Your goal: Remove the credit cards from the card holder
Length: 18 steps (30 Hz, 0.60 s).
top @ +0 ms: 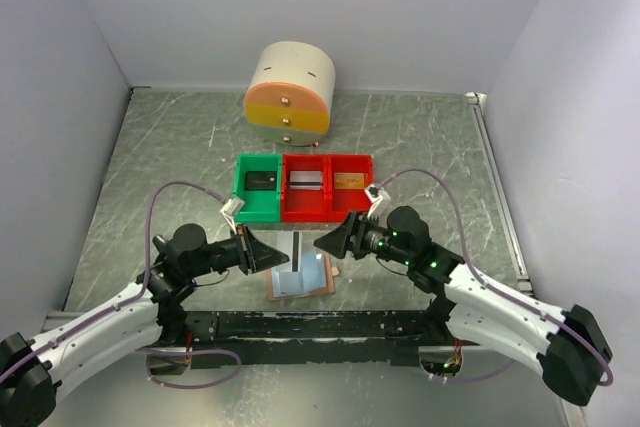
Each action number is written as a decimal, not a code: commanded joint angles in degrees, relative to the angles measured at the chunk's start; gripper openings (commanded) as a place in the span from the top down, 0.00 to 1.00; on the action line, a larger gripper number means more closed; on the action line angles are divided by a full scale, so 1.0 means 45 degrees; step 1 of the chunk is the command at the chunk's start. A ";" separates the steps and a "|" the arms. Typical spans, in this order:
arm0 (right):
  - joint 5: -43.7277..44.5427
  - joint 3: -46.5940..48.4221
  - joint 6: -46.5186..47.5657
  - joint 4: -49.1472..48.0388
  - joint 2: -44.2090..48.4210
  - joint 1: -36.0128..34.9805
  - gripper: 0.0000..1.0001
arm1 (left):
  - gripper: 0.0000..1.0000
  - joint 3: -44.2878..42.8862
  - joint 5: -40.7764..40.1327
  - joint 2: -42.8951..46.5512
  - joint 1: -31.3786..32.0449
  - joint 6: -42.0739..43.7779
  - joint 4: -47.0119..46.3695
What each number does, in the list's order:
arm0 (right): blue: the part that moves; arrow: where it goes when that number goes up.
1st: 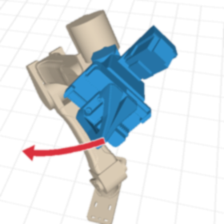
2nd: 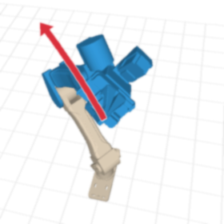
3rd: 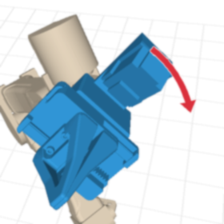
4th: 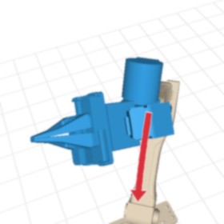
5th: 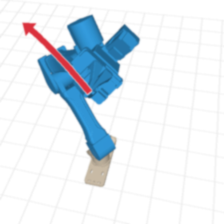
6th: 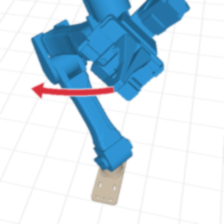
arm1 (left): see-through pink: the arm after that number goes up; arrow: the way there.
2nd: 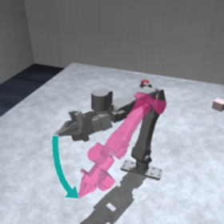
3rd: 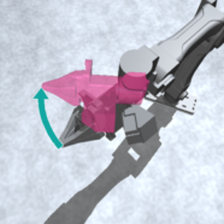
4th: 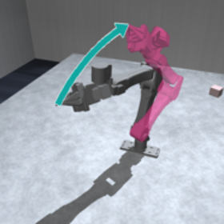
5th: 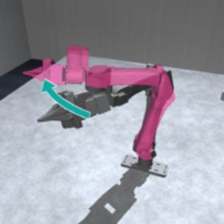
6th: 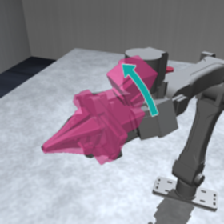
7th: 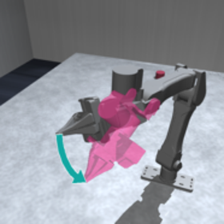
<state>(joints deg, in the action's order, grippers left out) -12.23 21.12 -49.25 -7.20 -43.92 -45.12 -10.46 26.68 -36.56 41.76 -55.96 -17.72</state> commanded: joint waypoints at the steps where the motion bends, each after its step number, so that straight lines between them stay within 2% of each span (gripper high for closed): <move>1: -0.2405 -0.0127 -0.0847 -0.2389 -0.1172 -0.0036 0.36 | 0.93 -0.0002 0.0622 -0.0038 -0.0076 -0.0149 -0.1046; 4: -0.2906 -0.0540 -0.1577 -0.4230 -0.1633 -0.0140 0.37 | 0.93 0.0320 0.0885 -0.0284 -0.0071 -0.0602 -0.1980; 9: -0.3409 -0.0498 -0.1765 -0.5621 -0.2377 -0.0350 0.41 | 0.93 0.0772 0.1044 -0.0506 -0.0061 -0.1209 -0.3423; 18: -0.3755 -0.0789 -0.2694 -0.7914 -0.3857 -0.0484 0.60 | 0.93 0.1430 0.1611 -0.1363 -0.0075 -0.2276 -0.6512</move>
<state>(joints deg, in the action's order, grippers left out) -27.27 18.98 -58.70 -34.33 -59.44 -46.92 -5.96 31.57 -42.15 41.76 -63.24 -36.05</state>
